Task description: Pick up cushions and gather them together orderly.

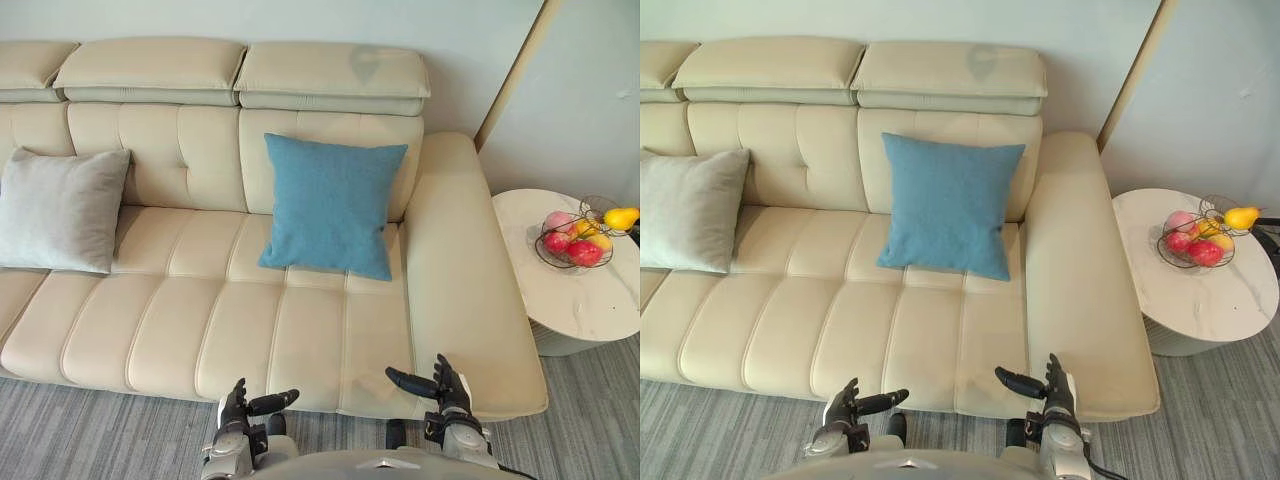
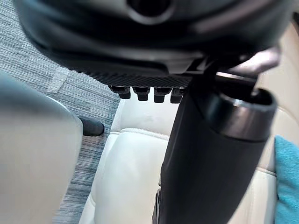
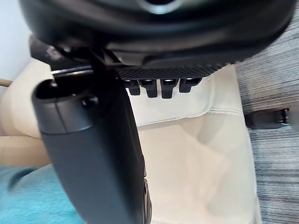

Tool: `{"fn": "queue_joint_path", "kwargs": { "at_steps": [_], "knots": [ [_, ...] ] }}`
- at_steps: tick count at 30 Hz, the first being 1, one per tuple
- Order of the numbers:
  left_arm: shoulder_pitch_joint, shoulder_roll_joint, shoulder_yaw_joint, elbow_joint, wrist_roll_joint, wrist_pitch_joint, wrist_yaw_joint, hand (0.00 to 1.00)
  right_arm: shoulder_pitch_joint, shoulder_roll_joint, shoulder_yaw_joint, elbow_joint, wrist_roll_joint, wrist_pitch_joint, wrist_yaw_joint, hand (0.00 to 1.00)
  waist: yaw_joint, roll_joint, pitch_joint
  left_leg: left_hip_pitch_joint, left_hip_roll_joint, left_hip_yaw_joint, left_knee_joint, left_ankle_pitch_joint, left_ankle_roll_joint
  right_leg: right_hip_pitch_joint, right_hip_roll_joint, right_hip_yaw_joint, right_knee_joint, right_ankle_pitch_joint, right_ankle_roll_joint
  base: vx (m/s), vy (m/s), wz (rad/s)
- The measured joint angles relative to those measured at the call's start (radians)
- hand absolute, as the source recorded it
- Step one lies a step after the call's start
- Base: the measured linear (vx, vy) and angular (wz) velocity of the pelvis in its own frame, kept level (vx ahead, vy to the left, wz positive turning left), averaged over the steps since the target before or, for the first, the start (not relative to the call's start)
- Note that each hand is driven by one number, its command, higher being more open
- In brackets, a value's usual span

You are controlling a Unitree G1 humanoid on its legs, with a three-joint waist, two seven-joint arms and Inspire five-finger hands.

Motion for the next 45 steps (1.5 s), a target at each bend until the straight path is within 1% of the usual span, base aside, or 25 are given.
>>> {"fn": "queue_joint_path", "kwargs": {
  "at_steps": [6,9,10,11,12,13,14,16,18,19,20,21,22,23,24,26,27,28,29,30,32,34,37,39,45],
  "knots": [
    [-0.001,0.021,0.000,0.036,0.040,0.001,-0.009,1.00,-0.018,-0.004,0.000,0.066,-0.019,-0.015,0.002,1.00,-0.003,-0.022,-0.005,0.022,-0.003,0.030,-0.014,-0.004,-0.002,0.007,0.000,0.030,-0.027,0.014,0.002,0.06,0.030,-0.17],
    [-0.014,0.025,0.000,0.036,0.041,0.002,-0.005,1.00,-0.061,-0.001,0.000,0.075,-0.019,-0.012,0.001,1.00,0.002,-0.030,0.006,0.019,0.008,0.102,0.028,-0.033,0.001,-0.040,0.011,0.092,0.002,0.038,-0.005,-0.03,0.041,-0.70],
    [-0.022,0.023,0.000,0.036,0.041,0.003,-0.002,1.00,-0.075,0.000,0.002,0.075,-0.021,-0.009,-0.001,1.00,0.004,-0.027,0.009,-0.005,0.022,0.125,0.079,-0.058,0.005,-0.063,0.023,0.079,0.015,0.068,-0.011,-0.12,0.035,-0.66],
    [-0.038,0.018,0.000,0.031,0.041,0.003,-0.001,1.00,-0.086,0.000,0.005,0.076,-0.023,-0.004,-0.005,1.00,0.006,-0.026,0.018,-0.021,0.032,0.142,0.121,-0.075,0.027,-0.084,0.032,0.063,0.026,0.103,-0.009,-0.21,0.040,-0.86],
    [-0.053,0.007,0.002,0.024,0.041,0.004,-0.002,1.00,-0.100,0.002,0.002,0.076,-0.027,0.000,-0.010,1.00,0.017,-0.014,0.019,-0.039,0.062,0.157,0.130,-0.084,0.056,-0.085,0.044,0.055,-0.019,0.174,0.007,-0.23,0.002,-0.73],
    [-0.071,-0.004,0.013,0.007,0.041,0.004,-0.001,1.00,-0.111,0.009,0.001,0.072,-0.026,0.004,-0.019,1.00,0.019,-0.004,0.036,-0.044,0.079,0.166,0.145,-0.070,0.032,-0.155,0.050,0.028,0.240,-0.003,-0.043,-0.19,-0.005,-0.39],
    [-0.075,-0.005,0.011,-0.010,0.041,0.004,-0.001,1.00,-0.105,0.014,0.001,0.073,-0.026,0.006,-0.026,1.00,0.016,-0.010,0.037,-0.049,0.076,0.153,0.159,-0.068,0.033,-0.195,0.040,0.018,0.451,-0.111,-0.047,-0.09,-0.024,0.12],
    [-0.072,-0.001,0.010,-0.036,0.041,0.002,0.003,1.00,-0.085,0.033,0.005,0.083,-0.026,0.007,-0.034,1.00,0.015,-0.036,0.035,-0.074,0.063,0.121,0.207,-0.066,0.036,-0.202,0.020,0.019,0.692,-0.205,-0.015,-0.07,-0.107,0.51],
    [-0.071,-0.006,0.035,-0.049,0.039,0.002,0.011,1.00,-0.097,0.048,0.014,0.095,-0.025,0.007,-0.037,1.00,0.019,-0.050,0.036,-0.107,0.054,0.088,0.244,-0.063,0.029,-0.181,0.032,0.012,0.660,-0.248,0.029,-0.20,-0.223,0.36],
    [-0.068,-0.017,0.039,-0.048,0.037,0.002,0.016,1.00,-0.101,0.043,0.022,0.095,-0.025,0.006,-0.041,1.00,0.034,-0.023,0.027,-0.122,0.077,0.090,0.221,-0.057,0.029,-0.139,0.054,0.000,0.560,-0.271,0.034,-0.22,-0.207,-0.08],
    [-0.057,-0.024,0.038,-0.050,0.035,-0.001,0.020,1.00,-0.121,0.049,0.025,0.094,-0.025,0.005,-0.047,1.00,0.056,-0.024,0.036,-0.137,0.089,0.100,0.206,-0.025,0.011,-0.122,0.063,-0.010,0.571,-0.327,-0.007,-0.21,-0.276,0.03],
    [-0.070,-0.023,0.029,-0.042,0.033,0.005,0.023,1.00,-0.138,0.040,0.031,0.102,-0.025,0.004,-0.053,1.00,0.052,-0.024,0.052,-0.168,0.072,0.070,0.210,0.015,-0.003,-0.087,0.059,-0.037,0.507,-0.388,-0.071,-0.27,-0.319,0.22],
    [-0.072,-0.027,0.026,-0.042,0.032,0.009,0.023,1.00,-0.146,0.033,0.029,0.107,-0.025,0.006,-0.056,1.00,0.054,-0.003,0.061,-0.174,0.081,0.056,0.206,0.028,0.011,-0.080,0.078,-0.058,0.495,-0.372,-0.070,-0.23,-0.240,0.45],
    [-0.062,-0.040,0.021,-0.044,0.032,0.008,0.021,1.00,-0.144,0.032,0.028,0.113,-0.025,0.008,-0.064,1.00,0.056,0.015,0.066,-0.176,0.098,0.046,0.186,0.052,0.016,-0.075,0.097,-0.075,0.481,-0.359,-0.089,-0.27,-0.162,0.40],
    [-0.052,-0.044,0.021,-0.047,0.031,0.007,0.020,1.00,-0.134,0.024,0.024,0.113,-0.025,0.009,-0.077,1.00,0.054,0.038,0.063,-0.174,0.112,0.030,0.159,0.089,-0.001,-0.076,0.107,-0.101,0.487,-0.354,-0.099,-0.26,-0.144,0.38],
    [-0.048,-0.045,0.021,-0.047,0.031,0.007,0.021,1.00,-0.130,0.023,0.024,0.116,-0.025,0.010,-0.083,1.00,0.051,0.040,0.063,-0.172,0.116,0.026,0.132,0.115,0.012,-0.085,0.112,-0.118,0.494,-0.352,-0.107,-0.24,-0.125,0.38],
    [-0.048,-0.040,0.021,-0.047,0.036,0.008,0.018,1.00,-0.129,0.021,0.021,0.122,-0.025,0.015,-0.093,1.00,0.041,0.038,0.064,-0.173,0.114,0.030,0.091,0.093,0.037,-0.089,0.104,-0.154,0.483,-0.338,-0.135,-0.23,-0.086,0.55],
    [-0.055,-0.035,0.021,-0.050,0.037,0.008,0.018,1.00,-0.130,0.019,0.020,0.128,-0.025,0.017,-0.098,1.00,0.035,0.018,0.077,-0.192,0.100,0.029,0.149,0.075,0.040,-0.089,0.085,-0.170,0.476,-0.327,-0.145,-0.16,-0.035,0.61],
    [-0.058,-0.031,0.021,-0.050,0.037,0.008,0.019,1.00,-0.128,0.015,0.019,0.135,-0.025,0.019,-0.101,1.00,0.035,0.011,0.079,-0.194,0.076,0.023,0.238,0.066,0.039,-0.086,0.067,-0.178,0.471,-0.318,-0.146,-0.17,0.025,0.54],
    [-0.059,-0.031,0.019,-0.050,0.039,0.008,0.022,1.00,-0.123,0.012,0.019,0.142,-0.025,0.021,-0.105,1.00,0.025,-0.003,0.078,-0.191,0.036,0.023,0.336,-0.017,0.031,-0.084,0.039,-0.193,0.454,-0.301,-0.137,-0.10,0.068,0.46],
    [-0.061,-0.042,0.017,-0.052,0.042,0.008,0.023,1.00,-0.120,0.011,0.019,0.142,-0.026,0.023,-0.106,1.00,0.023,0.005,0.072,-0.169,0.011,0.022,0.403,-0.127,0.041,-0.086,0.032,-0.200,0.414,-0.263,-0.121,-0.09,0.125,0.27],
    [-0.058,-0.052,0.018,-0.049,0.059,0.011,0.023,1.00,-0.123,0.015,0.018,0.149,-0.025,0.024,-0.098,1.00,0.020,0.008,0.072,-0.152,0.008,0.024,0.380,-0.173,0.043,-0.093,0.033,-0.200,0.407,-0.244,-0.102,-0.08,0.161,0.04],
    [-0.042,-0.029,0.018,-0.045,0.076,0.014,0.027,1.00,-0.111,0.049,0.020,0.181,-0.026,0.029,-0.071,1.00,0.009,-0.019,0.048,-0.106,-0.033,0.047,0.308,-0.152,0.072,-0.048,0.011,-0.186,0.323,-0.196,-0.073,-0.08,0.173,0.00],
    [-0.022,-0.031,0.017,-0.043,0.077,0.015,0.027,1.00,-0.092,0.049,-0.008,0.181,-0.026,0.030,-0.070,1.00,0.009,-0.019,0.009,-0.090,-0.056,0.057,0.254,-0.134,0.084,-0.036,0.001,-0.177,0.268,-0.164,-0.063,0.00,0.096,-0.02],
    [-0.018,-0.021,0.020,0.013,0.109,0.023,0.021,1.00,-0.086,0.052,-0.134,0.233,-0.027,0.040,-0.071,1.00,0.001,-0.011,-0.012,-0.001,-0.089,0.069,0.119,-0.074,0.092,0.042,0.005,-0.164,0.136,-0.106,-0.054,0.05,0.025,-0.03]
  ]
}}
